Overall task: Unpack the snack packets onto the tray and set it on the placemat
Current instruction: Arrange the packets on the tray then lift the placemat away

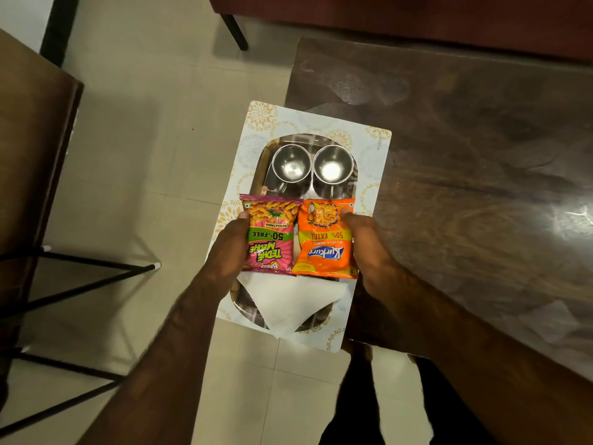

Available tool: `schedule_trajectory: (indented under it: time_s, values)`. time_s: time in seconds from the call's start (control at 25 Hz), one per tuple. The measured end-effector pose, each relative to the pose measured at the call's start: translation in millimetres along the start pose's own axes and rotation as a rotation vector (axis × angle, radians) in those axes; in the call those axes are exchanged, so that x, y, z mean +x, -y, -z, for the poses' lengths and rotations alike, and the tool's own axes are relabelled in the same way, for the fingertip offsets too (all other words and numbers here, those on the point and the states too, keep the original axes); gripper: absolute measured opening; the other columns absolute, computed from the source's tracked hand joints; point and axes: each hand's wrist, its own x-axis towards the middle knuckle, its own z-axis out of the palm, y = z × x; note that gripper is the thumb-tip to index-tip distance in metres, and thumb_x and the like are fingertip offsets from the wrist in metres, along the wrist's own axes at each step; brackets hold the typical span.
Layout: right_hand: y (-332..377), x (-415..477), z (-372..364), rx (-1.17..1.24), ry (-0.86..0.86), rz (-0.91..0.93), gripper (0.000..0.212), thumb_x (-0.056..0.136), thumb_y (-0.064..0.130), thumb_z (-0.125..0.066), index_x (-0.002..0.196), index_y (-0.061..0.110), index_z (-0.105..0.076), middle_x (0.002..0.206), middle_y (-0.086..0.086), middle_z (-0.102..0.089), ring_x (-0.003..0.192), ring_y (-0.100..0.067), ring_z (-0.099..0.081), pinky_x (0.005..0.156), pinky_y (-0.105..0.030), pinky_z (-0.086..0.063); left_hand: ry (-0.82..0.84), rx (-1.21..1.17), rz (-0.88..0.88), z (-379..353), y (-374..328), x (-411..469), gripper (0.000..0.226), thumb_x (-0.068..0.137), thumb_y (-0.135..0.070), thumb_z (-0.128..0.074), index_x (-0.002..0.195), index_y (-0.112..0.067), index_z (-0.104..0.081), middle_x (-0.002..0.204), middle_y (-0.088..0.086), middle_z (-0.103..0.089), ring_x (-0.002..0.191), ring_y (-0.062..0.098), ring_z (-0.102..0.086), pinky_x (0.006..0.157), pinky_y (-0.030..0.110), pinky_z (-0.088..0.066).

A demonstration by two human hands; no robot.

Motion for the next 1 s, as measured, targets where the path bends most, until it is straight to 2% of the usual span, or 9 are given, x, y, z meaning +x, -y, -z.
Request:
schedule_trajectory:
  time_s: [0.12, 0.24, 0.36, 0.48, 0.6, 0.72, 0.8, 0.88, 1.0]
  values:
    - [1, 8, 5, -0.043, -0.007, 0.0, 0.047, 0.106, 0.042, -0.049, 0.074, 0.027, -0.08, 0.074, 0.006, -0.08, 0.062, -0.013, -0.078, 0.053, -0.025, -0.058, -0.043, -0.065, 0.043, 0, 2, 7, 0.045, 0.109, -0.046, -0.029, 0.099, -0.028, -0.07, 0.085, -0.001, -0.08, 0.075, 0.014, -0.077, 0.059, 0.024, -0.055]
    - [1, 12, 7, -0.119, 0.021, -0.034, 0.02, 0.1, 0.019, -0.057, 0.087, 0.017, -0.073, 0.089, -0.004, -0.079, 0.078, -0.021, -0.074, 0.062, -0.03, -0.059, -0.03, -0.109, 0.046, -2, 2, 8, 0.044, 0.108, -0.049, -0.03, 0.108, -0.027, -0.069, 0.075, -0.008, -0.079, 0.066, 0.007, -0.076, 0.049, 0.016, -0.054]
    - [0, 17, 8, -0.175, 0.082, -0.018, 0.02, 0.098, 0.005, -0.063, 0.093, 0.022, -0.072, 0.09, -0.002, -0.079, 0.075, -0.016, -0.076, 0.06, -0.029, -0.059, -0.041, -0.1, 0.043, -5, 4, 11, 0.044, 0.107, -0.049, -0.031, 0.105, -0.029, -0.07, 0.085, -0.005, -0.079, 0.074, 0.012, -0.077, 0.059, 0.023, -0.055]
    - [0, 19, 8, -0.196, 0.097, -0.007, 0.024, 0.098, 0.0, -0.061, 0.09, 0.021, -0.071, 0.084, -0.001, -0.077, 0.07, -0.015, -0.075, 0.059, -0.03, -0.058, -0.089, -0.07, 0.052, -4, 7, 13, 0.043, 0.107, -0.045, -0.032, 0.096, -0.03, -0.071, 0.079, -0.006, -0.079, 0.075, 0.013, -0.077, 0.068, 0.029, -0.053]
    - [-1, 23, 6, -0.213, 0.094, -0.003, 0.024, 0.098, -0.003, -0.056, 0.092, 0.017, -0.069, 0.082, -0.004, -0.075, 0.07, -0.018, -0.071, 0.063, -0.032, -0.058, -0.085, 0.013, 0.038, 0, 6, 15, 0.044, 0.101, -0.046, -0.035, 0.092, -0.026, -0.074, 0.091, 0.006, -0.079, 0.084, 0.025, -0.077, 0.083, 0.043, -0.06]
    - [-1, 24, 4, -0.176, 0.048, 0.014, 0.022, 0.095, -0.001, -0.054, 0.089, 0.017, -0.065, 0.071, -0.003, -0.073, 0.068, -0.021, -0.068, 0.059, -0.033, -0.061, -0.036, 0.119, 0.044, 5, 1, 13, 0.036, 0.095, -0.045, -0.043, 0.093, -0.02, -0.069, 0.111, 0.023, -0.073, 0.076, 0.026, -0.07, 0.072, 0.041, -0.06]
    - [0, 24, 0, -0.07, 0.041, -0.031, 0.019, 0.092, 0.004, -0.058, 0.097, 0.021, -0.065, 0.086, -0.01, -0.079, 0.084, -0.032, -0.075, 0.074, -0.048, -0.067, -0.025, 0.406, -0.04, 9, -2, 17, 0.034, 0.099, -0.035, -0.048, 0.102, -0.009, -0.069, 0.113, 0.025, -0.071, 0.078, 0.03, -0.068, 0.068, 0.035, -0.056]
    - [2, 26, -3, 0.025, 0.038, -0.087, 0.023, 0.091, 0.003, -0.061, 0.103, 0.021, -0.069, 0.11, -0.022, -0.077, 0.107, -0.045, -0.074, 0.091, -0.068, -0.058, -0.127, 0.579, -0.169, 12, -3, 22, 0.032, 0.096, -0.028, -0.049, 0.099, -0.004, -0.071, 0.104, 0.024, -0.072, 0.092, 0.04, -0.068, 0.08, 0.038, -0.055]
    - [4, 31, -5, 0.097, 0.084, -0.143, 0.029, 0.096, 0.0, -0.059, 0.111, 0.016, -0.078, 0.125, -0.028, -0.072, 0.118, -0.055, -0.067, 0.098, -0.073, -0.052, -0.286, 0.58, -0.132, 17, -10, 32, 0.043, 0.092, -0.023, -0.064, 0.132, -0.011, -0.058, 0.131, 0.018, -0.059, 0.119, 0.037, -0.058, 0.102, 0.044, -0.048]
